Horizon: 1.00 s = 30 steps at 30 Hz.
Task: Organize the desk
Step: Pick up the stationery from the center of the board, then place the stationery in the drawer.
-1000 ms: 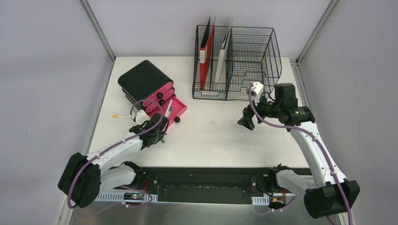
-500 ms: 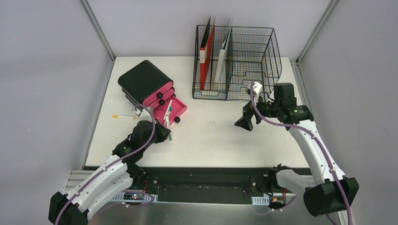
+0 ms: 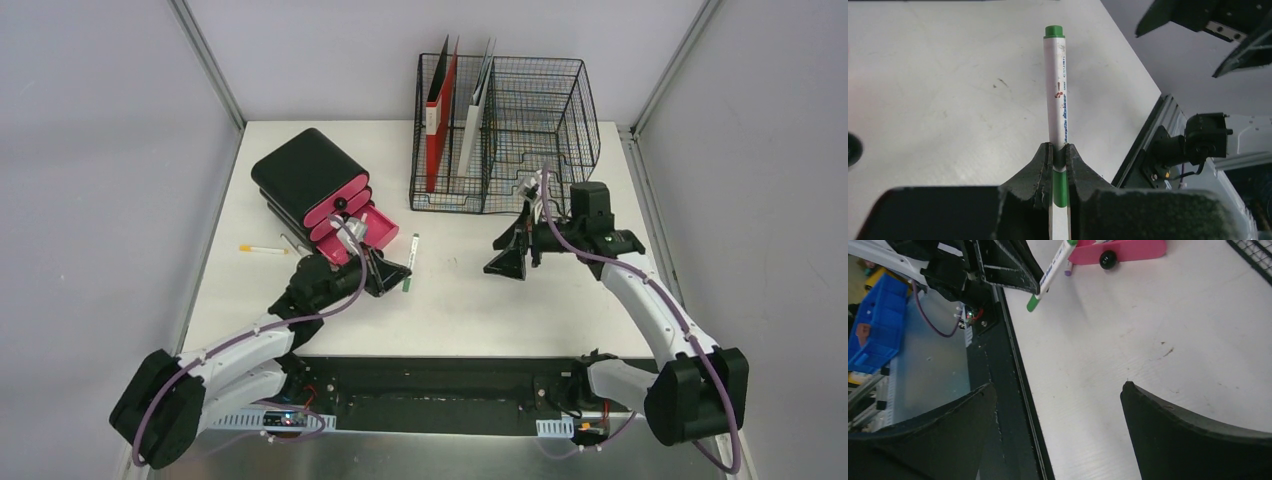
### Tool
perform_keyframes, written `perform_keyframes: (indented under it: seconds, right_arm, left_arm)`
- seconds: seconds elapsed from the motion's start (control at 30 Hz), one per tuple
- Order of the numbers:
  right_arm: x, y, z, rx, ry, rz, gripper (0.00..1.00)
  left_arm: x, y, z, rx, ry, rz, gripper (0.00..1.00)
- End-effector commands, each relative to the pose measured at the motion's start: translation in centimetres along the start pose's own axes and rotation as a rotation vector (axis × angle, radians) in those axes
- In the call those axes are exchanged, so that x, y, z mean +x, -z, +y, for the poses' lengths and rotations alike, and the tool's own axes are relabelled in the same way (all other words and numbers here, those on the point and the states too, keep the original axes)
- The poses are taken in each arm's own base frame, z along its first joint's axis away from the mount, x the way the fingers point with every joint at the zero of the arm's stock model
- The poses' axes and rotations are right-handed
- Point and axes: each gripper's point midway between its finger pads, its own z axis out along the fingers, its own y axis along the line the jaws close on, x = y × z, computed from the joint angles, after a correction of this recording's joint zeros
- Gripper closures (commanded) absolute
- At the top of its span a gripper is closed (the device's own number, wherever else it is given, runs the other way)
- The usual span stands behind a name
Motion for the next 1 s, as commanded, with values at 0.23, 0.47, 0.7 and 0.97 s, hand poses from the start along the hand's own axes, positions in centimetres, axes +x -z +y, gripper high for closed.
perform_keyframes:
  seconds: [0.23, 0.47, 0.7, 0.97]
  right_arm:
    - [-2.6, -3.5, 1.2, -0.155, -0.080, -0.135, 0.01]
    - [-3.5, -4.3, -0.3, -0.067, -0.232, -0.193, 0.01]
    - [-2.9, -5.2, -0.8, -0.033, -0.274, -0.196, 0.08]
    - [-2.5, -5.9, -0.5, -0.049, -0.285, -0.172, 0.40]
  left_arm:
    - [-2.7, -4.2, -7.9, 0.164, -0.211, -0.240, 1.00]
    - [-2.1, -7.0, -8.3, 0.086, -0.132, -0.284, 1.00]
    - [-1.8, -8.7, -9.0, 0.032, -0.080, -0.307, 1.00]
    - [-0.9, -9.7, -9.8, 0.040, -0.058, -0.295, 1.00]
